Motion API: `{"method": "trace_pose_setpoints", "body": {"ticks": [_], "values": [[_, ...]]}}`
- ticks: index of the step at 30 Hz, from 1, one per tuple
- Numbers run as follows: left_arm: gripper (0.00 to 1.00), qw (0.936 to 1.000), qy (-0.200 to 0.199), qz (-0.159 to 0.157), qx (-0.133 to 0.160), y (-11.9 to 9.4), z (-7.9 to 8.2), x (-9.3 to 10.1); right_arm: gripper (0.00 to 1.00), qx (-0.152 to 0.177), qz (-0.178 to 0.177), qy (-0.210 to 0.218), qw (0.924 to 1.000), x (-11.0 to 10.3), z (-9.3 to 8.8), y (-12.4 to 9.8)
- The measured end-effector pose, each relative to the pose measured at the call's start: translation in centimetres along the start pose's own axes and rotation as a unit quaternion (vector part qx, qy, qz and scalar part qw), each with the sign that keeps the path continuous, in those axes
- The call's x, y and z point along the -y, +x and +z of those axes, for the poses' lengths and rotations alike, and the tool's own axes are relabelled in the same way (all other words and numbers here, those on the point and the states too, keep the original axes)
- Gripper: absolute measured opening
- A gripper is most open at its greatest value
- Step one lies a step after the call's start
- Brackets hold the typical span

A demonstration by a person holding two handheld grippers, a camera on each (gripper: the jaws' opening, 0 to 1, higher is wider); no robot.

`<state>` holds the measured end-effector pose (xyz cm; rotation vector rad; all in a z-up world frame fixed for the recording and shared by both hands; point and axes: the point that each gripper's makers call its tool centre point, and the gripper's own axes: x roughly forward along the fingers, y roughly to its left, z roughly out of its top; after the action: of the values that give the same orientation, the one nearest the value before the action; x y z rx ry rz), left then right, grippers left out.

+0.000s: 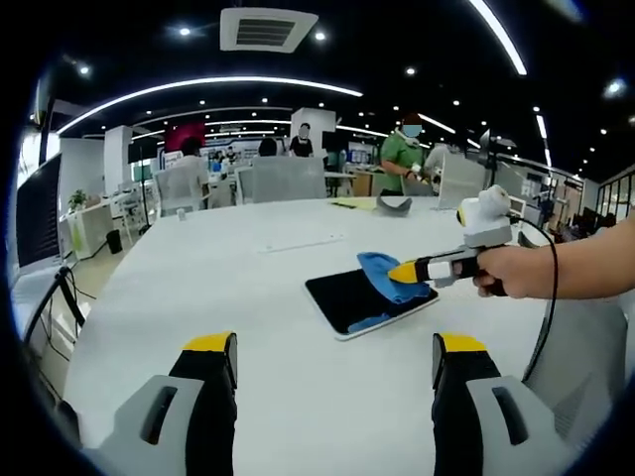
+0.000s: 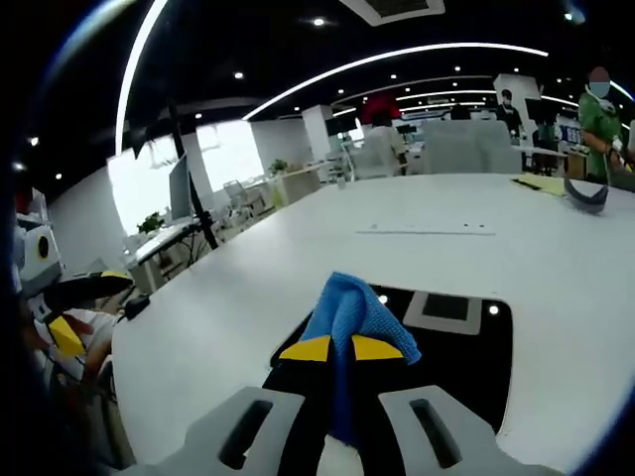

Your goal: Wipe the mirror surface with the cleaning cloth until all visible marks leave the cleaned area.

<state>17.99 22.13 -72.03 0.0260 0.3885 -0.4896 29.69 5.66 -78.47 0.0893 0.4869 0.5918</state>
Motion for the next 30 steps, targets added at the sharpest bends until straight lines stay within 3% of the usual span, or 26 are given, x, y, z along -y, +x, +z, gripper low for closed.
{"method": "trace_pose_setpoints", "body": {"ticks": [20, 30], "values": [[0.81, 0.9980, 0.013, -0.061, 0.010, 1.6, 0.6, 3.1, 0.01, -0.031, -0.071, 0.021, 0.9968, 3.0, -4.9, -7.3], [0.81, 0.9960, 0.017, -0.086, 0.014, 2.2, 0.6, 5.0, 0.01, -0.077, -0.104, 0.020, 0.9913, 5.5, -8.3, -11.2]]}}
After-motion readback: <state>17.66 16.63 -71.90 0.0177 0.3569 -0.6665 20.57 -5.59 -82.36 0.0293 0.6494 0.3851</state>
